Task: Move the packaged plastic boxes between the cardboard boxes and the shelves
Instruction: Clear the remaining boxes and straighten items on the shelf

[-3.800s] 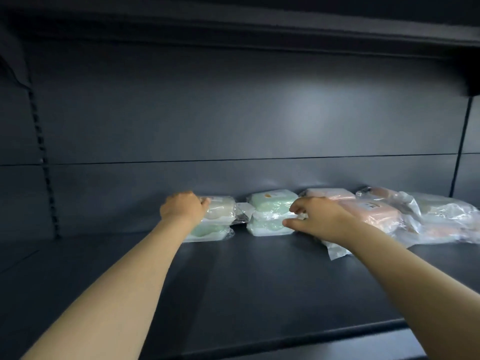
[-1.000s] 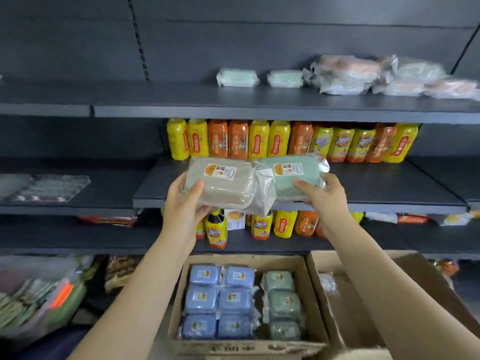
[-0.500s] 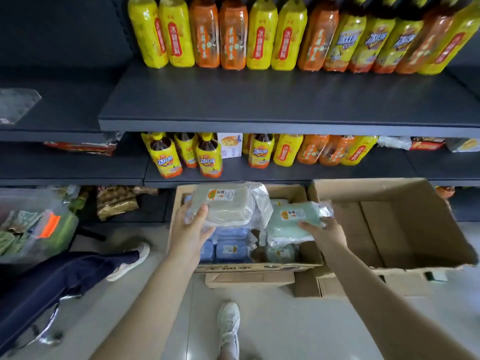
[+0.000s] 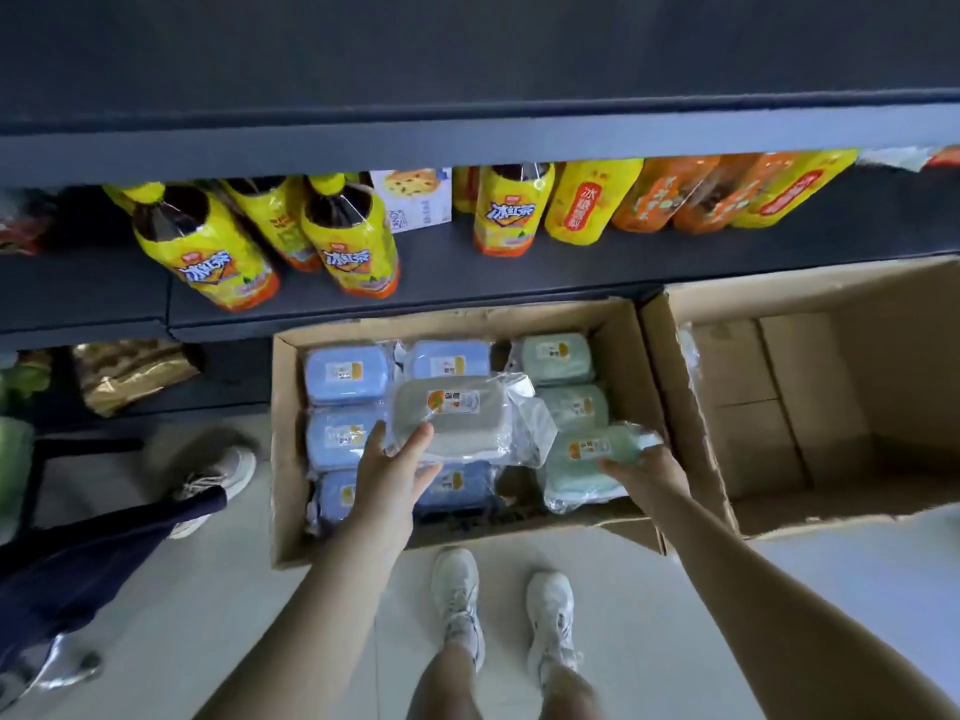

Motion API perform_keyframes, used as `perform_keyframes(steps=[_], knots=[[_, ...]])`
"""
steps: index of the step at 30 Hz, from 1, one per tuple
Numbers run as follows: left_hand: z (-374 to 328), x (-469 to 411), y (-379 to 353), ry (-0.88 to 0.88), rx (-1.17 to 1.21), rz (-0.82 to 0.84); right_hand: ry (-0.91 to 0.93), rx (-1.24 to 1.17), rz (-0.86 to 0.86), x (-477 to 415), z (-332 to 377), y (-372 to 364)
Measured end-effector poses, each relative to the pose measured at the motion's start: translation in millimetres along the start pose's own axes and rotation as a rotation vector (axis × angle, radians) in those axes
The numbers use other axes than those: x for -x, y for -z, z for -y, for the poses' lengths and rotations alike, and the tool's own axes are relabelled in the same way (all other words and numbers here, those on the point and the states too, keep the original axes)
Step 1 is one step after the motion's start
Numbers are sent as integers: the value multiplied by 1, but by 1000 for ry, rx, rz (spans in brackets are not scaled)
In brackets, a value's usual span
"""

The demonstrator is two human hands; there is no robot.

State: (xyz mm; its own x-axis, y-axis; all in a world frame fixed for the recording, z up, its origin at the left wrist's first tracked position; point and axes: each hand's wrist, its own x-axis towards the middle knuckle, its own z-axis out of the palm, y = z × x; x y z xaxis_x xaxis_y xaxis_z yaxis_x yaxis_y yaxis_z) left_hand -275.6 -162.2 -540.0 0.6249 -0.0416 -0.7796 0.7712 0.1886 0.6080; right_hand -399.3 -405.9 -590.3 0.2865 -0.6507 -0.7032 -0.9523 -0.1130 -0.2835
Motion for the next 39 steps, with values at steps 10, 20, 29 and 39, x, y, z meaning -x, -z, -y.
perform_keyframes(steps=[10, 20, 29, 39], knots=[[52, -75, -14, 65, -55, -34, 76, 128, 124, -79, -29, -44], [100, -77, -53, 19, 8, -191, 139, 59, 221, -111, -56, -57], [107, -15, -94, -48, 255, -183, 283, -290, 339, -62, -8, 23], [101, 59, -216, -129, 142, 53, 433, -487, 393, -49, 8, 160]])
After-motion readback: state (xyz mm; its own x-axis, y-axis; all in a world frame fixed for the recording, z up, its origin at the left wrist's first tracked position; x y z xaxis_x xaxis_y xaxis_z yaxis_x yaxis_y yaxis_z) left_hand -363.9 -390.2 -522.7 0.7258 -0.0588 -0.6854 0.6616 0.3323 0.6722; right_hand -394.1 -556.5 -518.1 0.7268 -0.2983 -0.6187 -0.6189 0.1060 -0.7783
